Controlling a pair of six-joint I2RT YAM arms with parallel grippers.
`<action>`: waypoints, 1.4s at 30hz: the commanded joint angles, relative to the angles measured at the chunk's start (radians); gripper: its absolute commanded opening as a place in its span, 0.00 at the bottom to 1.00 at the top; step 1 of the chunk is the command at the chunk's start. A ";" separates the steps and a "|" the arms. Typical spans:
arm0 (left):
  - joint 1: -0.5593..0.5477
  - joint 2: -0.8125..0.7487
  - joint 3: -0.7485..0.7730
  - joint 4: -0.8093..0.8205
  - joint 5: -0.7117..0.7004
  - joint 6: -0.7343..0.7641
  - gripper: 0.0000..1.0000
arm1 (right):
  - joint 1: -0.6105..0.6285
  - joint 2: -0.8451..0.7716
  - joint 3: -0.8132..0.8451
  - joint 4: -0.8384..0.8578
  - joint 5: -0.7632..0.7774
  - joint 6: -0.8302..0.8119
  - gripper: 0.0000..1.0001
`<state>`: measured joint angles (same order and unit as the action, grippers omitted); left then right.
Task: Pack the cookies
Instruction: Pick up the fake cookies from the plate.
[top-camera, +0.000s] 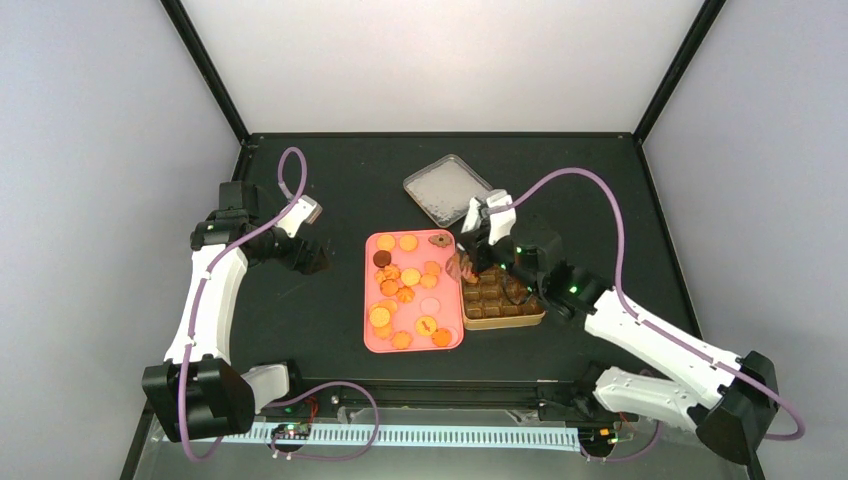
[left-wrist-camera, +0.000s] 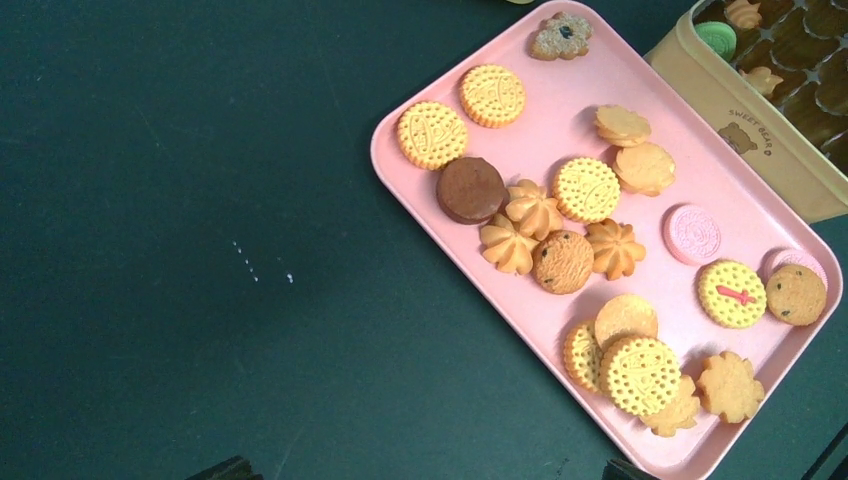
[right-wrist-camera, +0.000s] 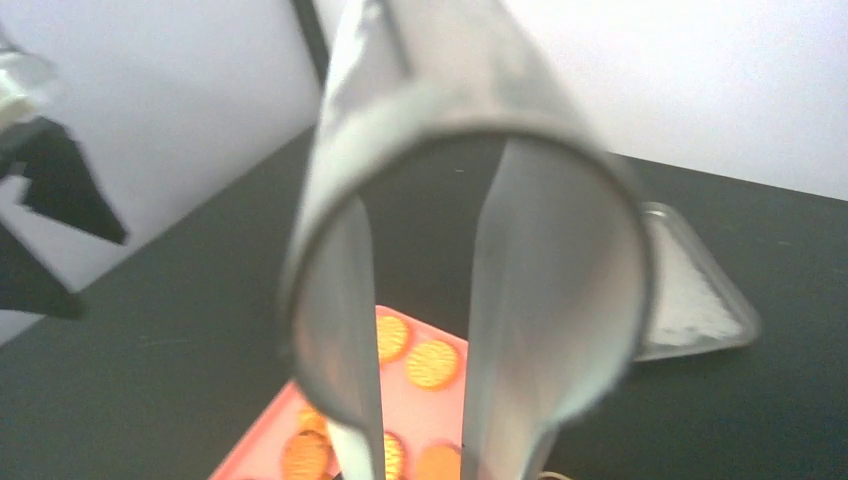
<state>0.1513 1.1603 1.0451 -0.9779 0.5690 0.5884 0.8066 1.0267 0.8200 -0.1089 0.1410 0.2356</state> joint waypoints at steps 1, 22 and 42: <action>0.009 -0.011 0.037 -0.022 0.014 0.010 0.92 | 0.107 0.029 0.010 0.146 -0.017 0.060 0.28; 0.044 -0.020 0.045 -0.070 -0.013 0.042 0.92 | 0.370 0.539 0.278 0.302 0.000 -0.035 0.30; 0.051 -0.023 0.062 -0.085 -0.011 0.053 0.92 | 0.416 0.628 0.267 0.321 0.044 -0.049 0.36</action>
<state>0.1909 1.1580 1.0634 -1.0344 0.5602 0.6197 1.2133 1.6421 1.0695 0.1581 0.1936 0.1665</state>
